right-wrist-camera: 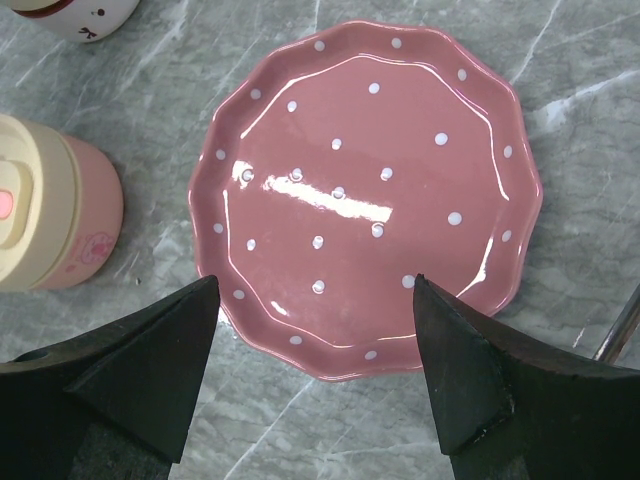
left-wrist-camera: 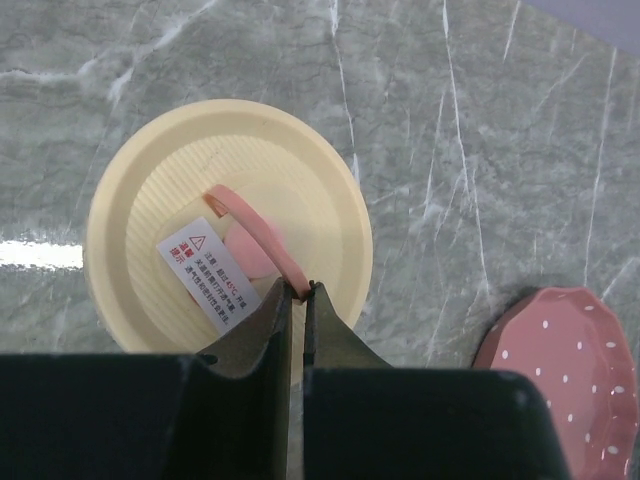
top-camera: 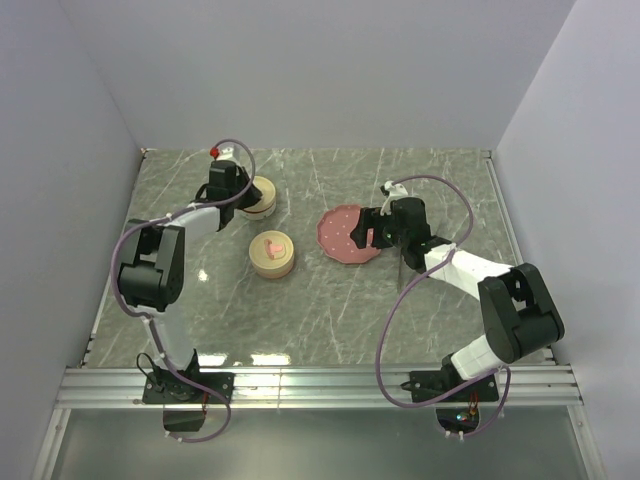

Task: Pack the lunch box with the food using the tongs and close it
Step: Move the lunch box

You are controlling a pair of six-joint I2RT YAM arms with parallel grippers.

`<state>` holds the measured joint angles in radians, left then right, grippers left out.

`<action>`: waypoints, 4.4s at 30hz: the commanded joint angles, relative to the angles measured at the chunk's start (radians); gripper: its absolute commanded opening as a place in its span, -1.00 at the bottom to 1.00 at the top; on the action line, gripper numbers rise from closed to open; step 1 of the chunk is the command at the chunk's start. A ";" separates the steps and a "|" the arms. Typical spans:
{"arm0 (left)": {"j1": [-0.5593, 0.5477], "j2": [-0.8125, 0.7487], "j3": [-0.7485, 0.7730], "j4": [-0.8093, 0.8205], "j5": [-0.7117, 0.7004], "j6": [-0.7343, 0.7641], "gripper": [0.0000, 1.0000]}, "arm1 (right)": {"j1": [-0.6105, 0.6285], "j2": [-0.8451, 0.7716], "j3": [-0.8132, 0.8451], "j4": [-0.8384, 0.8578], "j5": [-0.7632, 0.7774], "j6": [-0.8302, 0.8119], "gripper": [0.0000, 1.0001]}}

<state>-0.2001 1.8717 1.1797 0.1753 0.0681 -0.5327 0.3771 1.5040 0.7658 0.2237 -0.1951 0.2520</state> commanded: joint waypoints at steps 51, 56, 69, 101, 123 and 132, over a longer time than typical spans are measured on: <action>0.079 -0.238 -0.425 0.173 0.004 -0.131 -1.00 | 0.005 -0.048 -0.014 0.029 -0.017 0.006 0.70; 0.045 -0.353 -0.534 0.178 -0.063 -0.153 -0.99 | 0.006 -0.060 -0.022 0.031 -0.030 0.010 0.69; -0.044 -0.664 -0.750 0.173 -0.183 -0.216 -0.99 | 0.011 -0.123 -0.057 0.043 -0.050 0.026 0.69; -0.243 -0.779 -0.787 0.125 -0.169 -0.257 -0.99 | 0.040 -0.166 -0.076 0.020 -0.015 0.036 0.69; -0.283 -0.770 -0.850 0.150 -0.232 -0.276 -0.99 | 0.051 -0.183 -0.083 0.013 -0.009 0.036 0.69; -0.283 -0.824 -0.850 0.139 -0.275 -0.277 -0.99 | 0.051 -0.188 -0.085 0.009 -0.003 0.036 0.69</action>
<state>-0.4793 1.0836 0.3435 0.3302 -0.1623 -0.8070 0.4194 1.3537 0.6926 0.2184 -0.2108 0.2905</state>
